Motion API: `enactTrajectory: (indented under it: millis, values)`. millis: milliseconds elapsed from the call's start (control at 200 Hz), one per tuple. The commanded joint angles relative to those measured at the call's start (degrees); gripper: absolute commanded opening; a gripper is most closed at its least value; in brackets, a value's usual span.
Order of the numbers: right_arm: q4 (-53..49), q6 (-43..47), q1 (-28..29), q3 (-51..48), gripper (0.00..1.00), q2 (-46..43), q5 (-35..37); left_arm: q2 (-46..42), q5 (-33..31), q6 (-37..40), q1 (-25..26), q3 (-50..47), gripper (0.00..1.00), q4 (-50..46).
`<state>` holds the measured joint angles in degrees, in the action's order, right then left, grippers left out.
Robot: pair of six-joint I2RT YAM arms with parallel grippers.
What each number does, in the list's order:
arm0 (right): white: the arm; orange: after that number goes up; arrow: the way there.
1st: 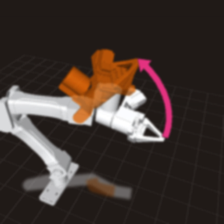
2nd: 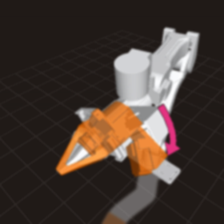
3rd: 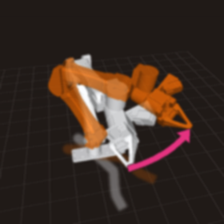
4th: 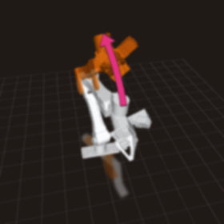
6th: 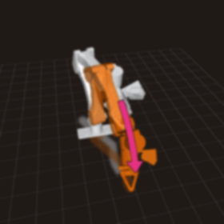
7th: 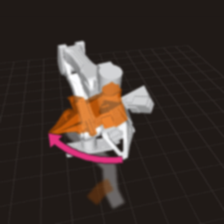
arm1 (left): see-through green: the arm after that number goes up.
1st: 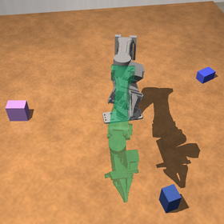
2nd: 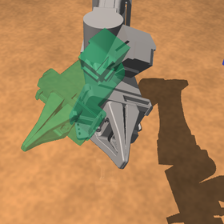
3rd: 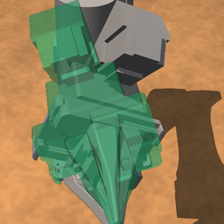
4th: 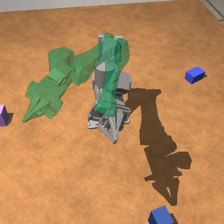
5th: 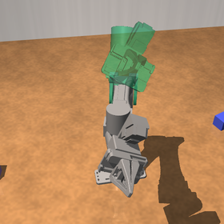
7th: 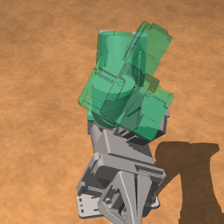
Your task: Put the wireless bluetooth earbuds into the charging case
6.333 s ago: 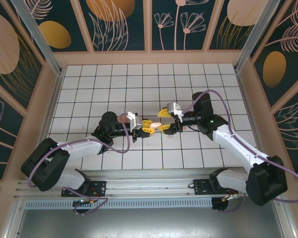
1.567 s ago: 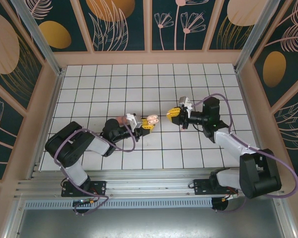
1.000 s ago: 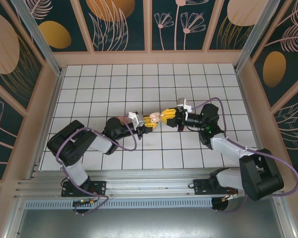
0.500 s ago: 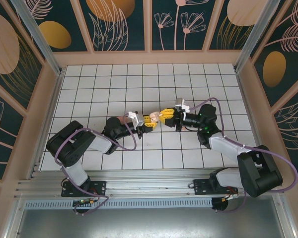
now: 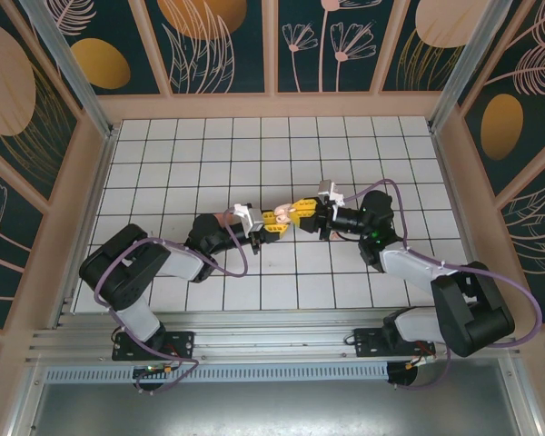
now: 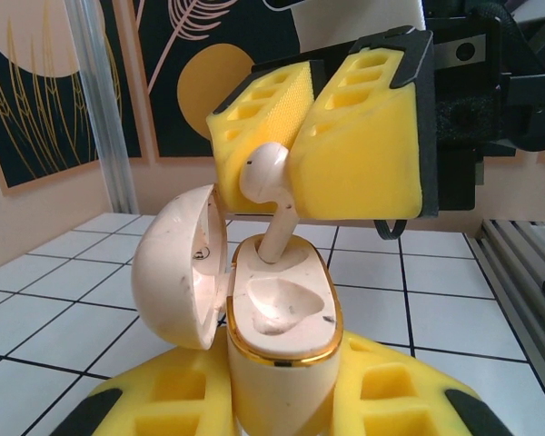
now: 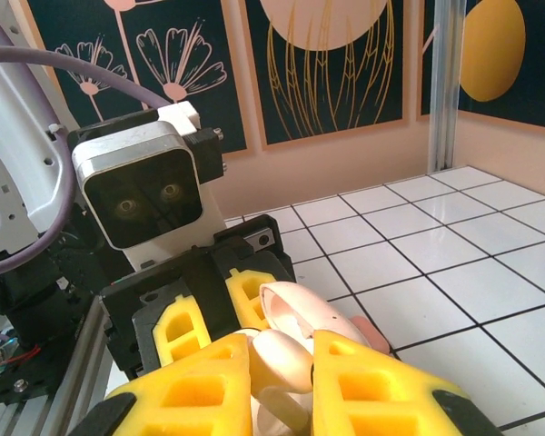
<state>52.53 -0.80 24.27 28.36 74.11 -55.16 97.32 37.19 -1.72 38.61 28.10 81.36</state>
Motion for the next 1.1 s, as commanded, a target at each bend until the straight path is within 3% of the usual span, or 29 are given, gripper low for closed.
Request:
enactTrajectory:
  millis: [0, 571, 916, 1096]
  values:
    - [-2.1, 3.4, 0.4, 1.2, 0.17, -0.2, 0.4, -2.2, 0.7, -0.5, 0.2, 1.0, 0.15, 1.7]
    - [-28.4, 20.6, -0.5, 8.0, 0.18, -2.7, -0.3, -4.7, 1.9, 2.4, 0.2, 1.5, 0.16, -3.7]
    - [-29.4, 21.2, -0.7, 8.9, 0.31, -3.3, -1.2, -5.7, 1.9, 3.6, 0.2, 1.8, 0.16, -5.9]
    - [-29.6, 21.2, -0.9, 9.1, 0.34, -4.4, -1.8, -5.8, 1.8, 3.7, 0.2, 1.5, 0.16, -6.1]
